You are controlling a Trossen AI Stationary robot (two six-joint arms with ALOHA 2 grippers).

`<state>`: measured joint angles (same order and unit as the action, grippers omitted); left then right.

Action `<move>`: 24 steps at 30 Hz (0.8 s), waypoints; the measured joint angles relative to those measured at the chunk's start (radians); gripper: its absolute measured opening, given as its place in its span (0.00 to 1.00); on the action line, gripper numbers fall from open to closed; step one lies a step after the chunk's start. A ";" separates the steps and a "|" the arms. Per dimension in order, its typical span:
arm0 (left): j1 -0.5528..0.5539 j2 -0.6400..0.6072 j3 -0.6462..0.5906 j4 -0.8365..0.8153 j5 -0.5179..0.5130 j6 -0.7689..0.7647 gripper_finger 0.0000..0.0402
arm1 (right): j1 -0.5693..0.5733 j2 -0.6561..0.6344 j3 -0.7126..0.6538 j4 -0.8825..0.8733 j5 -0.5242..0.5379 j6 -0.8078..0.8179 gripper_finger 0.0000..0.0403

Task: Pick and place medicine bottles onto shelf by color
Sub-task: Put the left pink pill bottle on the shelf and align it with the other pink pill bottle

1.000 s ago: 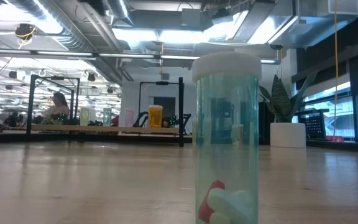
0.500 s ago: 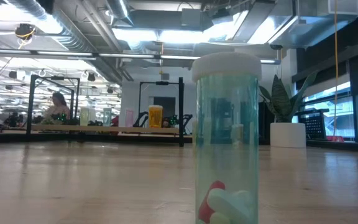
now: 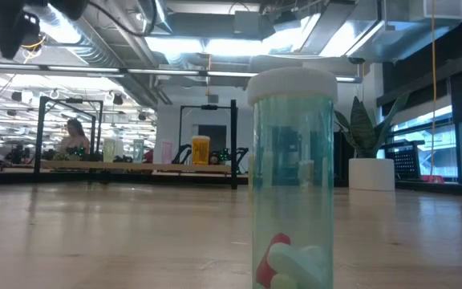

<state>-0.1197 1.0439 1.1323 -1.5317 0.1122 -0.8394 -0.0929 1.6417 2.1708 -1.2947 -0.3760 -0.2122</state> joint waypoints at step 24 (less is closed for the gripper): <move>-0.047 0.001 -0.330 0.232 0.008 -0.068 0.82 | 0.000 0.000 0.000 -0.062 -0.003 -0.004 0.64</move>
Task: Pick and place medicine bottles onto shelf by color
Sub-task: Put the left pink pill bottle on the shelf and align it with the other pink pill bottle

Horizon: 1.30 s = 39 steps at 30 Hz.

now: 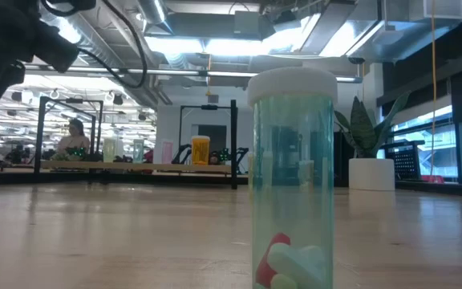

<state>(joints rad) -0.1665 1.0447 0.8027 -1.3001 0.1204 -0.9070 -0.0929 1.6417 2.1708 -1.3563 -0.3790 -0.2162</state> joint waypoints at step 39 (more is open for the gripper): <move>-0.049 0.240 -0.010 0.195 0.168 0.188 0.81 | 0.000 0.000 0.000 0.002 0.001 0.001 0.64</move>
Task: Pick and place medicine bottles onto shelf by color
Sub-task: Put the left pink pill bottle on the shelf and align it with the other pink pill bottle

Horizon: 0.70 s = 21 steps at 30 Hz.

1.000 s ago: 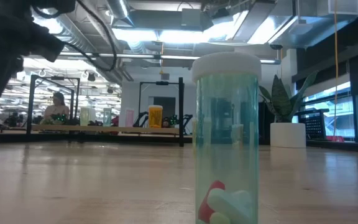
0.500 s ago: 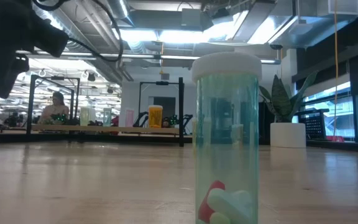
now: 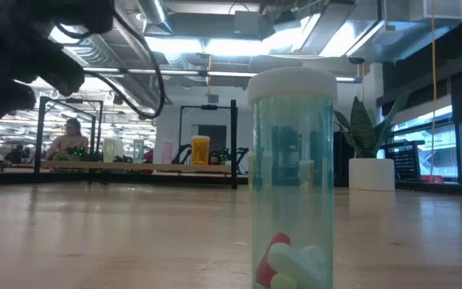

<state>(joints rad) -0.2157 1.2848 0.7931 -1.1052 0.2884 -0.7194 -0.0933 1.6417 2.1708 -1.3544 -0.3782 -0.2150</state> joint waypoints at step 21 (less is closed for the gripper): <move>0.074 0.295 0.165 -0.280 -0.144 0.217 0.81 | 0.000 0.000 0.000 -0.001 0.000 0.000 0.64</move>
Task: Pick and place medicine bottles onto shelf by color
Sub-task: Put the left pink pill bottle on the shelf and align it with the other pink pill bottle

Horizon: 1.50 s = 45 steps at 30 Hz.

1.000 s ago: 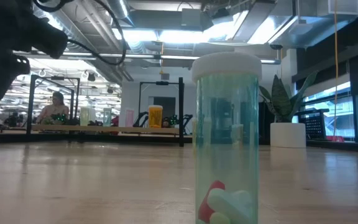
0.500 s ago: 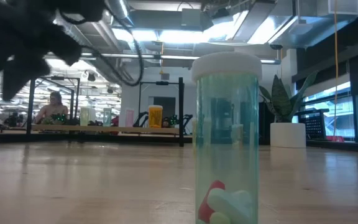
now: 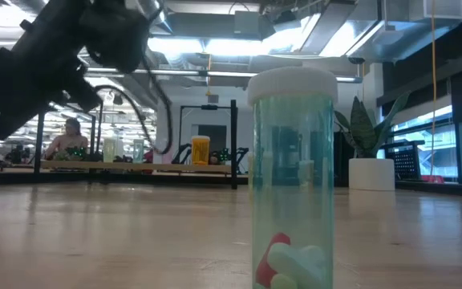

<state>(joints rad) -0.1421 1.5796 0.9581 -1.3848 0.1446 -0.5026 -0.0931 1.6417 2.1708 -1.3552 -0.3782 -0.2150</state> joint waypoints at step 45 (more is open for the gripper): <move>-0.061 0.091 -0.001 -0.025 -0.050 0.009 0.80 | 0.000 0.000 0.000 -0.010 0.000 -0.002 0.64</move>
<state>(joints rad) -0.2030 1.6707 0.9569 -1.4101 0.0947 -0.4938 -0.0930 1.6417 2.1708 -1.3647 -0.3783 -0.2165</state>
